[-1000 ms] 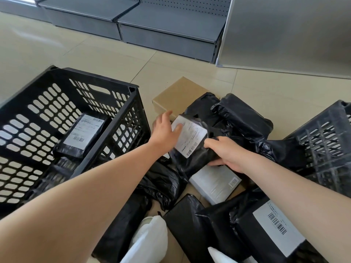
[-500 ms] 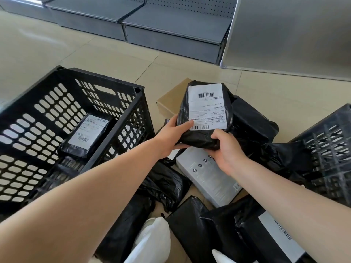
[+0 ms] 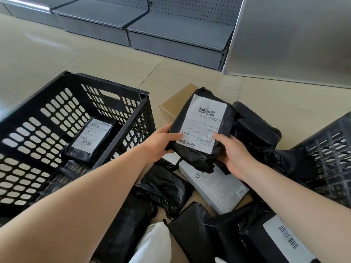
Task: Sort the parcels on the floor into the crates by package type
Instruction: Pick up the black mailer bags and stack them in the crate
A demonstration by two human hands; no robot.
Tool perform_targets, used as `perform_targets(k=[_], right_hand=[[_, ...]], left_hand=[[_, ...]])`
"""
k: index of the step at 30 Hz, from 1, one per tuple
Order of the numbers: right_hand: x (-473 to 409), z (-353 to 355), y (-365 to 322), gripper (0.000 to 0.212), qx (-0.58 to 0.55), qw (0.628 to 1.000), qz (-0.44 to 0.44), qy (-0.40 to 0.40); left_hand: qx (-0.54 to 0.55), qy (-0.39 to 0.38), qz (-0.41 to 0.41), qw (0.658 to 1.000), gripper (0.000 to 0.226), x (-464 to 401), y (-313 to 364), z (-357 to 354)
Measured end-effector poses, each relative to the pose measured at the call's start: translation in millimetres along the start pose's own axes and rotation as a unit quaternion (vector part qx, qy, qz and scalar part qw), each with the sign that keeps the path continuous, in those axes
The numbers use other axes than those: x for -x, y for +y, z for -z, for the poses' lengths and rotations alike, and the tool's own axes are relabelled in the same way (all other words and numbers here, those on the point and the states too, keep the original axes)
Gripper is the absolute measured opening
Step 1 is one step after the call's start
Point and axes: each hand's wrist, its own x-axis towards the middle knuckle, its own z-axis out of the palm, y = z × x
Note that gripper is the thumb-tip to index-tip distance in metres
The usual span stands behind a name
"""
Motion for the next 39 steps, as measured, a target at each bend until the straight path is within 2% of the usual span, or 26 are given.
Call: perform_targets(k=[8,10,12,14,15,17,19,20,21,22,24,25,27,28,29,31,33,36,39], right_hand=[[3.6,-0.7,2.4,0.041,0.049,0.998,-0.017,-0.041],[2.1,1.5,1.3,0.059,0.059,0.998,-0.008,0.006],[2.0,6.3,-4.8,0.090,0.143,0.983,0.048,0.106],[3.1,15.5,-14.1,0.096,0.315,0.920,0.158,0.173],[4.5,19.5,-18.1,0.093,0.403,0.872,0.222,0.170],[4.5,23.2,-25.5,0.089,0.555,0.767,0.307,0.096],[1.4,22.7,-27.4,0.088,0.671,0.676,0.305,0.007],[0.3,21.3,-26.4,0.086,0.708,0.644,0.289,-0.029],[0.7,19.0,-24.7,0.084,0.726,0.630,0.269,-0.057],[1.5,17.7,-23.2,0.080,0.722,0.645,0.240,-0.075],[4.7,16.6,-23.7,0.069,0.668,0.721,0.161,-0.084],[5.5,17.6,-24.8,0.064,0.645,0.749,0.130,-0.083],[4.3,21.4,-25.7,0.052,0.624,0.772,0.099,-0.067],[3.1,24.2,-25.5,0.045,0.606,0.788,0.092,-0.052],[1.5,27.3,-25.1,0.039,0.562,0.823,0.077,-0.034],[-0.9,29.8,-22.5,0.032,0.392,0.919,0.031,-0.011],[-0.8,26.2,-22.5,0.030,0.218,0.976,0.001,0.004],[1.9,9.3,-26.2,0.029,0.072,0.997,-0.017,-0.006],[8.0,-13.2,-29.1,0.031,0.022,0.999,-0.004,-0.028]], left_hand=[[-0.014,0.010,0.015,1.000,0.037,6.5,-0.2,12.4],[-0.041,0.029,0.002,0.999,0.033,7.1,1.1,13.3],[-0.086,0.049,-0.022,0.995,0.030,7.8,1.6,13.4],[-0.174,0.067,-0.065,0.980,0.030,7.1,1.0,14.4],[-0.236,0.068,-0.086,0.966,0.030,6.4,1.0,14.3],[-0.354,0.041,-0.113,0.927,0.032,5.8,3.4,8.7],[-0.428,-0.002,-0.126,0.895,0.038,5.3,8.6,-1.6],[-0.452,-0.023,-0.135,0.882,0.040,5.6,11.9,-7.1],[-0.468,-0.045,-0.145,0.870,0.041,6.9,14.9,-12.6],[-0.477,-0.064,-0.158,0.862,0.042,6.7,15.8,-16.5],[-0.488,-0.081,-0.180,0.850,0.047,7.7,16.6,-21.9],[-0.493,-0.070,-0.191,0.846,0.052,7.6,16.6,-23.6],[-0.479,-0.016,-0.214,0.851,0.063,4.3,14.7,-24.6],[-0.453,0.022,-0.208,0.867,0.072,1.5,13.9,-24.3],[-0.416,0.063,-0.188,0.887,0.082,0.2,14.4,-25.1],[-0.323,0.125,-0.112,0.931,0.094,-1.0,15.3,-23.6],[-0.237,0.116,-0.018,0.965,0.090,-1.2,13.7,-20.3],[-0.138,0.029,0.060,0.988,0.080,-0.7,7.5,-13.8],[-0.047,-0.002,0.047,0.998,0.069,6.8,8.5,-12.7]])
